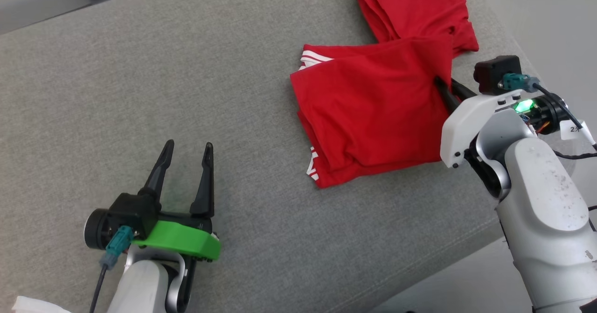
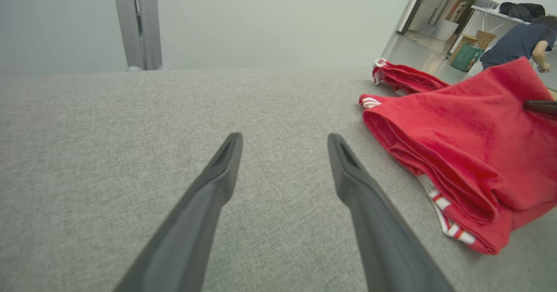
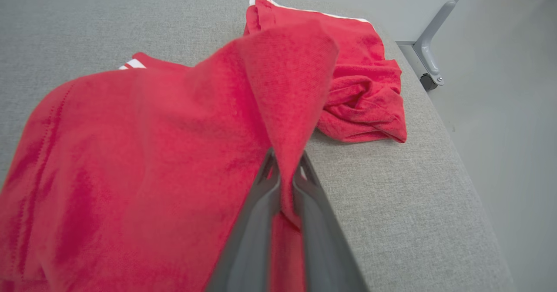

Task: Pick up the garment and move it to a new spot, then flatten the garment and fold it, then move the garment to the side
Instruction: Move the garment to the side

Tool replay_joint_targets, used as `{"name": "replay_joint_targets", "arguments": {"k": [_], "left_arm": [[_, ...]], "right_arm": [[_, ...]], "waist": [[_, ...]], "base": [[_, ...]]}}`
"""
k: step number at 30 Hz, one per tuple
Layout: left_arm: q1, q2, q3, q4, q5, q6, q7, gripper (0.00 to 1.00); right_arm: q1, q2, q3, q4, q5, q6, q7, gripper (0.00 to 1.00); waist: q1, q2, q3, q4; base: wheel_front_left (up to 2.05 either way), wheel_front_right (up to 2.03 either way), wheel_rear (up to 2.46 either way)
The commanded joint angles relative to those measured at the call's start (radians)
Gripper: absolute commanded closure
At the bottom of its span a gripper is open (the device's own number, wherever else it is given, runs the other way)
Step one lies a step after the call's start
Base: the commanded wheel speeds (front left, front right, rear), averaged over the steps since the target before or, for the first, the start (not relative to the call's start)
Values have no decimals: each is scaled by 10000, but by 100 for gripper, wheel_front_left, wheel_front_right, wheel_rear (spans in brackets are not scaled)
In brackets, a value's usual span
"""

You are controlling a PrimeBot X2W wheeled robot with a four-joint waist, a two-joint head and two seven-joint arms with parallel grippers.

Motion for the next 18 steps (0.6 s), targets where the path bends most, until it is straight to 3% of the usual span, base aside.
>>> {"name": "replay_joint_targets", "arguments": {"k": [1, 10, 18], "left_arm": [[-168, 114, -14, 9, -30, -42, -1, 0], [-201, 107, 52, -6, -90, -4, -1, 0], [-317, -28, -3, -5, -112, -14, -1, 0]], "right_arm": [[-189, 16, 42, -84, -31, -17, -13, 100], [-1656, -170, 332, -442, -140, -17, 638, 100], [-3367, -796, 42, -129, -119, -17, 1667, 100]], "waist": [[0, -1, 190, -156], [0, -1, 259, 263], [0, -1, 454, 753]], "base": [[0, 0, 0], [0, 0, 0], [0, 0, 0]]}}
